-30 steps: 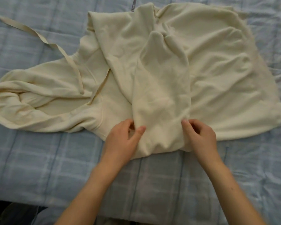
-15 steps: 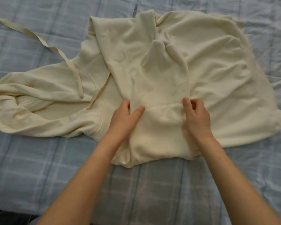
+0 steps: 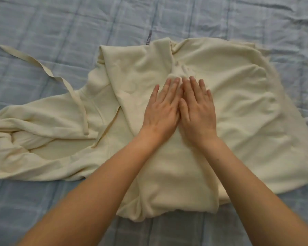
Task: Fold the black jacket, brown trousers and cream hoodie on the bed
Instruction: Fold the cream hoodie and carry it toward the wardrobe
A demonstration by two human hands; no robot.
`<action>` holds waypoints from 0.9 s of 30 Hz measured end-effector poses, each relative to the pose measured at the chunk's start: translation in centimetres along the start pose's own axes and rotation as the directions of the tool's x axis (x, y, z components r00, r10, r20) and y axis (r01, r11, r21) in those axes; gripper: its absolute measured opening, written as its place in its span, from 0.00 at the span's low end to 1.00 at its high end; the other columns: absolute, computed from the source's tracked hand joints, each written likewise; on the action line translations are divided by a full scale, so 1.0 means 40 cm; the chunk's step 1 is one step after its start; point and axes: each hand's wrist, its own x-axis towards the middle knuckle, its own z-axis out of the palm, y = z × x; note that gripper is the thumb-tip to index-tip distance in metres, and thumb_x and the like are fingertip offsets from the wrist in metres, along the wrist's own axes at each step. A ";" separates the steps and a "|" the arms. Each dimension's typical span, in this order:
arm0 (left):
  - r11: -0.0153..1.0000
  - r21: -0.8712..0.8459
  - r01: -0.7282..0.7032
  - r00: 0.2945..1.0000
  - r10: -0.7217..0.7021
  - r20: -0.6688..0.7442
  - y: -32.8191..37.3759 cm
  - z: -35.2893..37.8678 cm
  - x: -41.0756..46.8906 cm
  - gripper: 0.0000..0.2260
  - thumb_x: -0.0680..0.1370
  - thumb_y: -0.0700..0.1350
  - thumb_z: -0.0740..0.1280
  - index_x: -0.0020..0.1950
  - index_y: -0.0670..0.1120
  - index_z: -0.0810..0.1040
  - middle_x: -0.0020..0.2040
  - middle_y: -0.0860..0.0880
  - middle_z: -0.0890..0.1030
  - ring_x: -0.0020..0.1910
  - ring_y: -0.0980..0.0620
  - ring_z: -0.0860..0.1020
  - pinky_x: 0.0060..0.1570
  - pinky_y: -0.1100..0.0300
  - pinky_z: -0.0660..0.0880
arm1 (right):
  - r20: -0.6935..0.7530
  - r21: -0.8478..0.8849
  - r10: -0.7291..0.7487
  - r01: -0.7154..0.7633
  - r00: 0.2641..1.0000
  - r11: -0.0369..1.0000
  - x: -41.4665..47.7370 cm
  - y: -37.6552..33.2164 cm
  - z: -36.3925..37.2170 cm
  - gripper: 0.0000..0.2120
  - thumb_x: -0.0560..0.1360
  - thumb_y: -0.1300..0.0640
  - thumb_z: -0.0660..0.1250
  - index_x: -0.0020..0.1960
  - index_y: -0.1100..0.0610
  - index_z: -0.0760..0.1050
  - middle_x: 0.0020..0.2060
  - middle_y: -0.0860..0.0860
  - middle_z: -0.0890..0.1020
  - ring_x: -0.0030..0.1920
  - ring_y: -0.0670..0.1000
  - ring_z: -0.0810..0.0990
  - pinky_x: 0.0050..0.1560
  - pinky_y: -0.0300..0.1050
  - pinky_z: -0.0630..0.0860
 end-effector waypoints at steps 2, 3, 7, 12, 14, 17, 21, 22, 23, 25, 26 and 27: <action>0.999 0.037 0.029 0.996 -0.032 0.082 -0.038 0.051 0.045 0.26 0.84 0.52 0.46 0.80 0.46 0.45 0.81 0.48 0.45 0.79 0.51 0.43 0.77 0.50 0.40 | 0.081 -0.018 0.067 -0.066 0.994 0.998 0.032 0.032 0.059 0.26 0.84 0.54 0.53 0.80 0.56 0.53 0.80 0.53 0.55 0.80 0.54 0.51 0.78 0.49 0.47; 0.999 0.029 0.030 0.995 -0.033 0.099 -0.056 0.072 0.055 0.27 0.84 0.54 0.46 0.80 0.46 0.45 0.81 0.49 0.45 0.79 0.52 0.43 0.77 0.50 0.41 | 0.096 -0.023 0.067 -0.065 0.993 0.998 0.035 0.053 0.083 0.26 0.84 0.54 0.53 0.80 0.56 0.52 0.80 0.52 0.54 0.80 0.54 0.50 0.79 0.48 0.46; 1.000 0.001 0.006 0.998 -0.006 0.056 -0.080 0.117 0.062 0.29 0.81 0.56 0.45 0.80 0.46 0.49 0.81 0.49 0.49 0.80 0.51 0.46 0.77 0.48 0.46 | 0.048 -0.029 0.020 -0.018 0.999 0.999 0.041 0.094 0.139 0.27 0.82 0.52 0.50 0.80 0.56 0.54 0.79 0.52 0.57 0.80 0.55 0.53 0.79 0.50 0.50; 0.999 -0.029 0.035 0.990 -0.031 0.139 -0.067 0.078 0.064 0.29 0.83 0.57 0.49 0.80 0.47 0.47 0.81 0.50 0.46 0.79 0.52 0.44 0.76 0.47 0.46 | 0.066 -0.041 0.034 -0.031 0.997 0.999 0.038 0.081 0.119 0.28 0.81 0.56 0.55 0.80 0.57 0.55 0.79 0.53 0.58 0.79 0.55 0.56 0.79 0.51 0.51; 0.998 -0.065 0.008 0.986 0.003 0.166 -0.067 0.050 0.054 0.28 0.83 0.56 0.52 0.81 0.49 0.48 0.81 0.50 0.47 0.79 0.51 0.45 0.76 0.48 0.48 | 0.083 -0.041 0.043 -0.039 0.996 0.998 0.039 0.068 0.098 0.28 0.81 0.59 0.57 0.80 0.58 0.56 0.79 0.54 0.59 0.79 0.56 0.56 0.79 0.51 0.51; 0.992 -0.126 -0.020 0.991 0.037 0.132 -0.114 0.015 -0.013 0.25 0.83 0.53 0.54 0.80 0.52 0.54 0.80 0.51 0.55 0.79 0.48 0.52 0.75 0.50 0.50 | 0.084 -0.133 0.090 -0.078 0.992 0.988 0.037 0.020 0.069 0.28 0.81 0.58 0.57 0.79 0.60 0.57 0.78 0.56 0.60 0.78 0.60 0.58 0.77 0.56 0.54; 0.992 -0.128 0.006 1.000 -0.003 0.024 -0.224 -0.042 -0.190 0.24 0.82 0.51 0.56 0.78 0.51 0.61 0.78 0.48 0.63 0.77 0.45 0.59 0.74 0.48 0.54 | 0.014 -0.066 -0.059 0.060 0.998 0.996 0.002 -0.145 0.067 0.28 0.79 0.53 0.53 0.77 0.62 0.63 0.76 0.62 0.64 0.77 0.63 0.61 0.75 0.62 0.57; 0.990 -0.138 0.037 0.999 -0.040 -0.016 -0.260 -0.061 -0.242 0.23 0.81 0.50 0.57 0.77 0.50 0.63 0.77 0.48 0.65 0.76 0.44 0.62 0.74 0.47 0.56 | 0.009 -0.024 -0.091 0.091 0.996 0.996 -0.017 -0.202 0.081 0.27 0.79 0.54 0.54 0.77 0.61 0.64 0.76 0.62 0.64 0.76 0.63 0.61 0.75 0.62 0.57; 0.985 -0.148 0.089 0.994 -0.098 -0.054 -0.303 -0.079 -0.294 0.23 0.81 0.49 0.57 0.76 0.49 0.66 0.76 0.47 0.67 0.75 0.44 0.64 0.73 0.46 0.58 | 0.011 0.027 -0.108 0.108 0.994 0.994 -0.036 -0.260 0.099 0.26 0.80 0.55 0.55 0.77 0.60 0.64 0.75 0.62 0.65 0.76 0.63 0.61 0.75 0.62 0.58; 0.964 -0.118 0.238 0.960 -0.252 -0.124 -0.417 -0.106 -0.401 0.23 0.80 0.49 0.56 0.75 0.47 0.68 0.74 0.47 0.70 0.74 0.43 0.66 0.72 0.44 0.60 | 0.043 0.105 -0.144 0.139 0.989 0.985 -0.069 -0.383 0.143 0.25 0.80 0.57 0.57 0.76 0.60 0.64 0.75 0.61 0.65 0.77 0.62 0.61 0.75 0.62 0.58; 0.941 -0.084 0.328 0.928 -0.337 -0.156 -0.481 -0.117 -0.455 0.23 0.80 0.49 0.55 0.75 0.47 0.69 0.74 0.46 0.70 0.74 0.43 0.66 0.72 0.44 0.60 | 0.066 0.113 -0.177 0.169 0.982 0.979 -0.084 -0.439 0.169 0.25 0.80 0.57 0.57 0.77 0.60 0.64 0.76 0.60 0.65 0.77 0.61 0.60 0.76 0.61 0.58; 0.908 -0.059 0.414 0.891 -0.418 -0.178 -0.548 -0.129 -0.507 0.23 0.80 0.49 0.55 0.75 0.46 0.68 0.74 0.45 0.70 0.74 0.42 0.66 0.72 0.43 0.60 | 0.088 0.111 -0.220 0.210 0.971 0.971 -0.097 -0.491 0.197 0.25 0.80 0.57 0.57 0.77 0.59 0.64 0.76 0.59 0.65 0.77 0.61 0.60 0.76 0.61 0.57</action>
